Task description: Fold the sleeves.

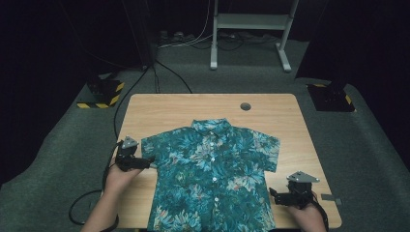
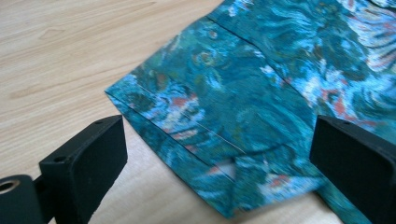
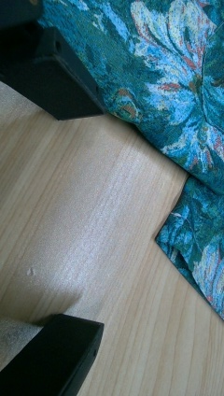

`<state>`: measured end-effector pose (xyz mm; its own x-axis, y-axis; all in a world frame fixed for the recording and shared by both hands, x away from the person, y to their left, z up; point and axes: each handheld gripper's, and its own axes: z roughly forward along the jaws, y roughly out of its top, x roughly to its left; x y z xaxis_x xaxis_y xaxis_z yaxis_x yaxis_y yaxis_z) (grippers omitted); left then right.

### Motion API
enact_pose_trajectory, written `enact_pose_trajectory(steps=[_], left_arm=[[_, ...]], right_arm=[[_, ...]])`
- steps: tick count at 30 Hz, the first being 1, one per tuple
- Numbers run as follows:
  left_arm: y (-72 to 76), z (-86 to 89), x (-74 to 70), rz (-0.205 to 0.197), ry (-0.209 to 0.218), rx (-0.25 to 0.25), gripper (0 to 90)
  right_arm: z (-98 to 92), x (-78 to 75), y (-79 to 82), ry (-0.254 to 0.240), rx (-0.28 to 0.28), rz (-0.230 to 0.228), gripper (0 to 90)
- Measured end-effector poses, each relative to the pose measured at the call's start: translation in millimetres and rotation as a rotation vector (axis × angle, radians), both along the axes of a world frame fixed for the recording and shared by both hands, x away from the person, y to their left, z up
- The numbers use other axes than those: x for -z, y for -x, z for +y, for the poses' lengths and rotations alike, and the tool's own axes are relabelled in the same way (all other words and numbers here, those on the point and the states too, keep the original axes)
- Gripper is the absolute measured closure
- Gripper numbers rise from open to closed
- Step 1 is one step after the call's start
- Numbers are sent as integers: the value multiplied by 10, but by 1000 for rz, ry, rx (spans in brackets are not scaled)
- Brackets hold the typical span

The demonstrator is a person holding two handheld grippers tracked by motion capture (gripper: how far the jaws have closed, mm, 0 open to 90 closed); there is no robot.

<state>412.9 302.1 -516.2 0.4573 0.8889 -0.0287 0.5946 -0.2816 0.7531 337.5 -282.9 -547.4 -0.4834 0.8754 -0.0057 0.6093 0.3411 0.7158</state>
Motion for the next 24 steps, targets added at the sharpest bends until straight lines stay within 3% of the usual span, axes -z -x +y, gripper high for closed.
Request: enact_pose_trajectory(steps=[7, 13, 24], left_arm=[[-164, 41, 27, 11, 2, -15, 52], [-283, 88, 39, 4, 28, -27, 62], [-509, 77, 62, 14, 21, -41, 80]], right_arm=[[0, 0, 0, 0, 0, 0, 0], [0, 0, 0, 0, 0, 0, 0], [0, 0, 1, 1, -2, 0, 0]])
